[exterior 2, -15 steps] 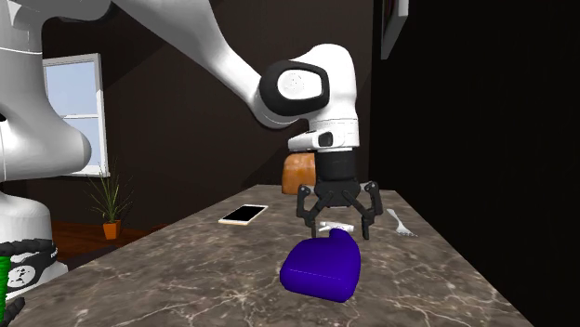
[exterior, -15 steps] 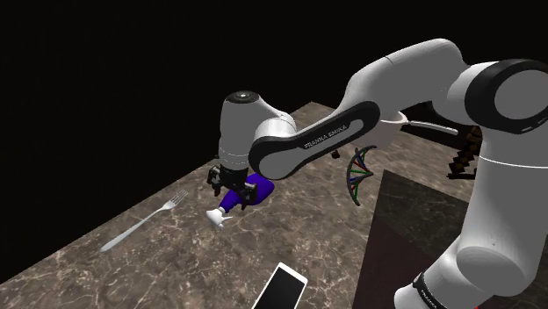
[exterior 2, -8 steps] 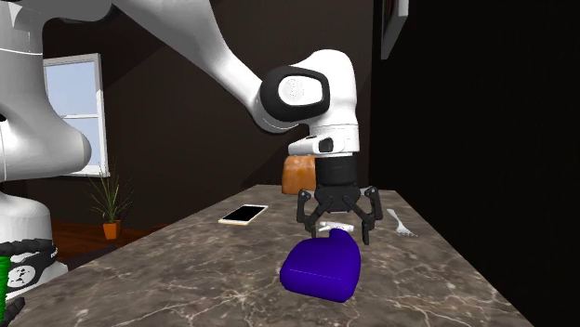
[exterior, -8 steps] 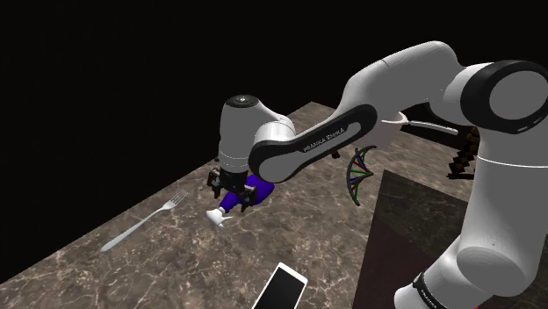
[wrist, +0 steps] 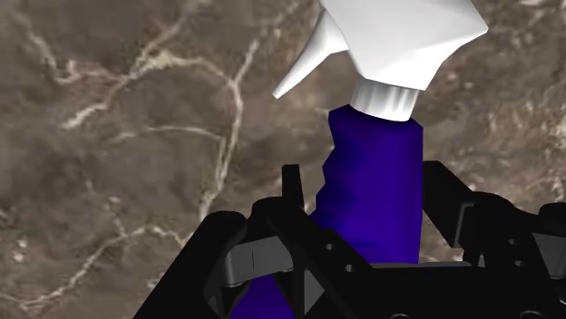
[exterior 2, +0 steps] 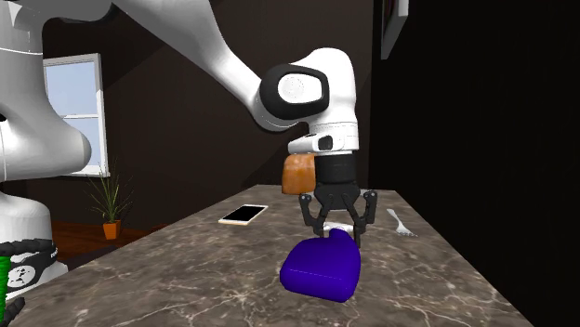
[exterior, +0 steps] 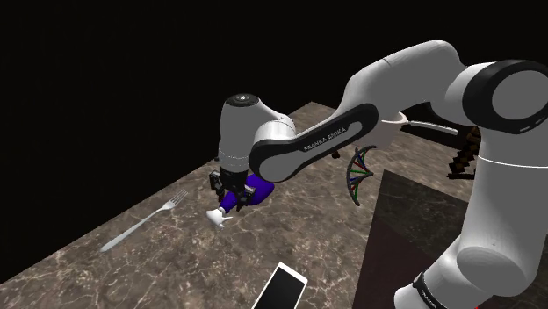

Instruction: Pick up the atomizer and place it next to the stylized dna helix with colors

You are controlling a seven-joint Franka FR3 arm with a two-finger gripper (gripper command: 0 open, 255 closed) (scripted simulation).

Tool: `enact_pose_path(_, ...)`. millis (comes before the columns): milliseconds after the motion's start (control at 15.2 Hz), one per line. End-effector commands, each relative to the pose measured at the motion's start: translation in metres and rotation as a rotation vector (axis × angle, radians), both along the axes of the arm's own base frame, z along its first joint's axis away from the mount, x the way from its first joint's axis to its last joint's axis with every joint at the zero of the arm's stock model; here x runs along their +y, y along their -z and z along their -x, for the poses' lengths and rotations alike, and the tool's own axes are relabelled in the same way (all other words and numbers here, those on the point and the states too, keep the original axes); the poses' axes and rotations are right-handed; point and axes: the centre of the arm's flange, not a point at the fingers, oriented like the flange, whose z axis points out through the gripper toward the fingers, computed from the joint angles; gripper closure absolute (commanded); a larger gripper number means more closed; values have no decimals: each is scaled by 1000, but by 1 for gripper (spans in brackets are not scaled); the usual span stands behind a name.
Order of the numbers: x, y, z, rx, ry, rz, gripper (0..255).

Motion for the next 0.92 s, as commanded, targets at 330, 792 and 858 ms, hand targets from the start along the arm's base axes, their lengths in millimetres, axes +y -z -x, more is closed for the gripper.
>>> enact_pose_path(330,-1,-7,-1,3,1,-3,255)
enact_pose_path(792,-1,-44,-1,3,1,-3,255)
enact_pose_path(858,-1,-49,-1,3,1,-3,255)
